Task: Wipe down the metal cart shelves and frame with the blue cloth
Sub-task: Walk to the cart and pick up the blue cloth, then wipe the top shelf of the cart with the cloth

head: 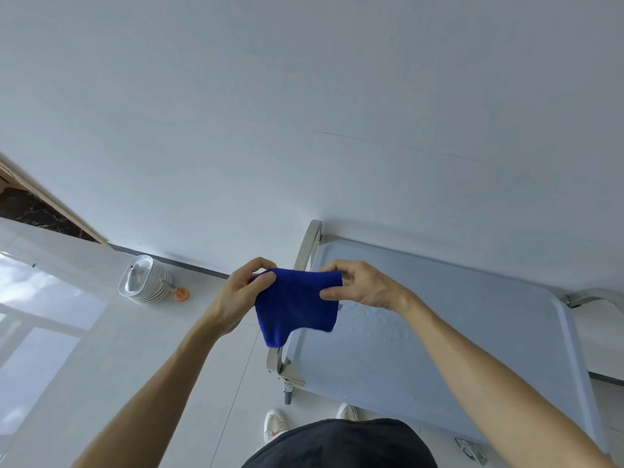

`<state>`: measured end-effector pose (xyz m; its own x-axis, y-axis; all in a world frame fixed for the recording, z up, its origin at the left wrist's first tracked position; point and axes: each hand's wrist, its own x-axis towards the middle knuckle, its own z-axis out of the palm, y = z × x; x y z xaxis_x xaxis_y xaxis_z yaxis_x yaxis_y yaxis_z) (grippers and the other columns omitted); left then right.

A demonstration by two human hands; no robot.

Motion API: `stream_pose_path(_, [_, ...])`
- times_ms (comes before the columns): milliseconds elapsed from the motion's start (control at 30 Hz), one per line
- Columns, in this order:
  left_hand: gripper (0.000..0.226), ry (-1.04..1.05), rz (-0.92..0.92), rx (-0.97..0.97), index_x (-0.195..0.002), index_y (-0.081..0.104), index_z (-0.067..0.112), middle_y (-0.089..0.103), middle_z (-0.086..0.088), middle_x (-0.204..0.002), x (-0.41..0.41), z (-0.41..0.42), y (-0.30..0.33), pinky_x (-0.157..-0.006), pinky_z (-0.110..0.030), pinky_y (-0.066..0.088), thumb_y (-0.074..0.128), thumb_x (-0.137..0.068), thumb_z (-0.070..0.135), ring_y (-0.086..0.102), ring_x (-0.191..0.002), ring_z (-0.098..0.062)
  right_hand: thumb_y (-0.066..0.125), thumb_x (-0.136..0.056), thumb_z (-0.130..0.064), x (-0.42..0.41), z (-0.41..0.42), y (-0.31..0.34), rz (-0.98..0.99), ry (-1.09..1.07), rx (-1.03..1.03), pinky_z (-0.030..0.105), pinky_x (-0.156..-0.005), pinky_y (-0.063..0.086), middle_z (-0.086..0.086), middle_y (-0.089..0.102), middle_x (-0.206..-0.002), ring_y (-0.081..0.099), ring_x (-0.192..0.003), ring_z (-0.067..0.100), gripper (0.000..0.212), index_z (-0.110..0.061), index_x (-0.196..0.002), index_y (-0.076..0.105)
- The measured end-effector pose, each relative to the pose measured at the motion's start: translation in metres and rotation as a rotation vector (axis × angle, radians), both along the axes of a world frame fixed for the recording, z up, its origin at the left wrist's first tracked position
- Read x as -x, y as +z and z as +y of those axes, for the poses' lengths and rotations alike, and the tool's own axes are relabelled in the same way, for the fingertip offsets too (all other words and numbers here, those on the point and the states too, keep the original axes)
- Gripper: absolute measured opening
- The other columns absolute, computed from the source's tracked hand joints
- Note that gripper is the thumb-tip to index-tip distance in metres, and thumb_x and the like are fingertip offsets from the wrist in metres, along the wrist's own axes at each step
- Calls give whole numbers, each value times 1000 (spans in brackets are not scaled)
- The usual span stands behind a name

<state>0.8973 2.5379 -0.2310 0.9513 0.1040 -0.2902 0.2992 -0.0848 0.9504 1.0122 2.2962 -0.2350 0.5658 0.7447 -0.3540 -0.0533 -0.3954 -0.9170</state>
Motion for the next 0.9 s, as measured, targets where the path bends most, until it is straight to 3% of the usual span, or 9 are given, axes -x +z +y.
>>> stream_pose_path(133, [23,-83,-54,-262,-106,67,27,71,3,-92,20,0,-19,-79,-44,52,50,-93,35,63,-86,-21,69,-94,-21,22,-23,-15,-21,-82,-30,42,-91,55,5,74,-103,69,-98,25,16,-11,-106,66])
stream_pose_path(200, [24,-106,-83,-306,-107,67,30,72,3,-95,25,-7,-23,-79,-44,54,49,-93,36,64,-87,-22,66,-96,-22,34,-31,-20,-7,-133,-68,44,-89,52,5,72,-99,67,-94,24,13,-12,-104,65])
stream_pose_path(300, [19,-99,-122,-300,-104,68,36,73,8,-94,22,-24,-23,-74,-38,57,54,-99,24,66,-84,-19,61,-99,-22,49,-47,-19,4,-224,-111,37,-85,50,10,71,-98,65,-91,21,12,-11,-105,63])
stream_pose_path(400, [22,-154,-137,-275,-107,67,34,73,13,-95,17,-46,-23,-71,-31,58,54,-101,19,68,-86,-15,60,-100,-23,60,-70,-21,-4,-308,-119,40,-79,49,19,67,-99,62,-87,24,16,-8,-106,61])
stream_pose_path(500, [24,-243,-149,-281,-105,66,40,71,19,-97,13,-70,-33,-74,-19,54,55,-100,20,67,-89,-8,60,-100,-21,73,-99,-26,-20,-369,-77,35,-75,48,14,66,-93,61,-83,19,13,-9,-104,61])
stream_pose_path(600, [23,-401,-134,-295,-109,64,40,72,14,-99,14,-94,-54,-79,-25,56,56,-99,21,68,-91,-11,61,-99,-21,93,-134,-40,-29,-418,-10,31,-77,50,2,67,-90,63,-84,16,6,-16,-102,62])
stream_pose_path(700, [22,-561,-133,-315,-112,59,38,70,18,-98,16,-121,-73,-80,-26,57,53,-100,20,68,-92,-8,63,-98,-24,113,-166,-56,-23,-456,62,35,-79,51,2,67,-90,64,-85,19,5,-22,-102,62])
stream_pose_path(900, [18,-625,-52,-241,-115,64,29,71,7,-104,-11,-176,-83,-77,-27,58,54,-100,26,69,-91,-10,62,-98,-27,116,-219,-60,20,-585,143,37,-75,55,7,69,-95,66,-88,20,10,-19,-103,62])
